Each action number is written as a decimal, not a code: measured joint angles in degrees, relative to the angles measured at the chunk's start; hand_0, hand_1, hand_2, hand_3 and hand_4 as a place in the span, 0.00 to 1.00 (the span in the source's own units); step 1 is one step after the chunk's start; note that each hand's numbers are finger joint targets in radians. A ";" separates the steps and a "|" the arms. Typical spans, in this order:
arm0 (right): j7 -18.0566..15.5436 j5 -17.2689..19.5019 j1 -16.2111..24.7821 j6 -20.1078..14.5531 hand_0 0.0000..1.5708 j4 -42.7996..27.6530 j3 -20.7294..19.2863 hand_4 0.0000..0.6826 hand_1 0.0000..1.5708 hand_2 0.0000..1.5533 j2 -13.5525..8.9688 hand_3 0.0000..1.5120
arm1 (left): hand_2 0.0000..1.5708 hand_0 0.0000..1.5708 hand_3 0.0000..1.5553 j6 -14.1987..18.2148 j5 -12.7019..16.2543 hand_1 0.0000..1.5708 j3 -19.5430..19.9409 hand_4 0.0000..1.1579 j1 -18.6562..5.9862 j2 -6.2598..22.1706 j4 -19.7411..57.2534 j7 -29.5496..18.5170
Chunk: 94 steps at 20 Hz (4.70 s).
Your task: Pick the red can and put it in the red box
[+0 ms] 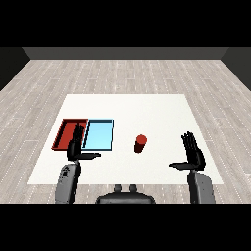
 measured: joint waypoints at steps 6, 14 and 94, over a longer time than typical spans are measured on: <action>0.85 1.32 -1.62 -0.27 0.00 0.32 0.26 0.00 0.00 0.00 0.98 0.00 | 0.00 0.00 0.00 0.34 -0.69 0.00 0.05 0.00 0.50 -0.50 0.77 -1.34; 6.02 1.11 -4.82 -1.71 0.00 -0.16 1.97 0.00 0.00 0.00 3.30 0.00 | 0.00 0.00 0.00 0.68 -1.32 0.00 -0.31 0.00 1.11 -0.85 -0.41 -1.02; -3.73 -8.23 -26.83 -24.42 0.73 36.79 26.42 0.00 0.73 0.80 11.65 0.79 | 0.00 0.00 0.00 -1.79 2.02 0.00 1.67 0.00 0.81 -0.41 -1.77 0.81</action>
